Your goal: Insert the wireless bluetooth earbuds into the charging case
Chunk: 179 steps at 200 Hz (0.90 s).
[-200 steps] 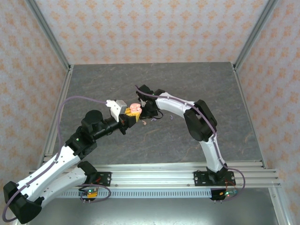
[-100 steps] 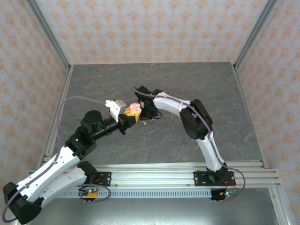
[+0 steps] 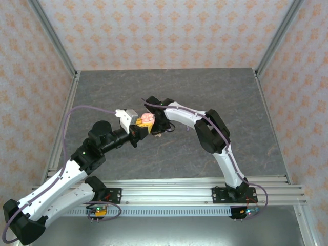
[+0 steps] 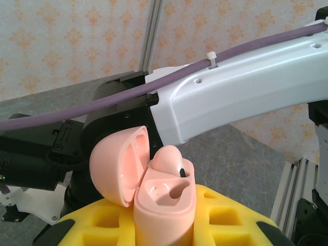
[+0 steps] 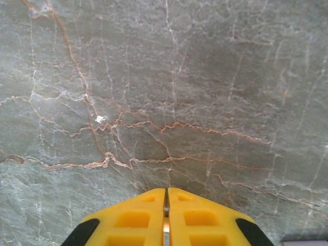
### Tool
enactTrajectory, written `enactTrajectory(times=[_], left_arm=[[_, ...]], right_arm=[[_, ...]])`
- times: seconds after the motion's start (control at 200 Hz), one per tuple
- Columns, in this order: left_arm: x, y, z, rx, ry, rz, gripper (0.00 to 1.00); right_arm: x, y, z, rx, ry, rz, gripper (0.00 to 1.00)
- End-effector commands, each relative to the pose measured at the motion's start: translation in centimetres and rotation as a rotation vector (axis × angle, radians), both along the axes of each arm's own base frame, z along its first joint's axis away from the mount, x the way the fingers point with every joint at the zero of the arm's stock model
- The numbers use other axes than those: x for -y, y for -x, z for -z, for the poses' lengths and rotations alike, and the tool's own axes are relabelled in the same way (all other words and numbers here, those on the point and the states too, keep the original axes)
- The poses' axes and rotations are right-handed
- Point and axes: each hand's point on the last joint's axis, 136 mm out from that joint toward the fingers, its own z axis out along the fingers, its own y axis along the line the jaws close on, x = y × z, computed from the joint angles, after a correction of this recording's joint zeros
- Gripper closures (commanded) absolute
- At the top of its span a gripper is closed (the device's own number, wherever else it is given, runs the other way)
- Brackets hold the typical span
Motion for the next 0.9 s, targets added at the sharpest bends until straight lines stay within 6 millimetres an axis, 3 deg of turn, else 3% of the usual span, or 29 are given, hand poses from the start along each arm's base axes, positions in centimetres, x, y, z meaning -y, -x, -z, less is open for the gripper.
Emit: enactTrajectory(times=[0.0, 0.305, 0.891], left_arm=[[-0.3, 0.1, -0.2, 0.003, 0.011, -0.016, 0.94], [-0.2, 0.1, -0.4, 0.008, 0.015, -0.015, 0.94], [0.0, 0.0, -0.5, 0.011, 0.017, -0.010, 0.94]], right_arm=[[0.3, -0.1, -1.9, 0.032, 0.005, -0.010, 0.88], [0.6, -0.7, -5.1, 0.102, -0.066, 0.126, 0.83], [3.5, 3.2, -1.9, 0.016, -0.032, 0.122, 0.89]])
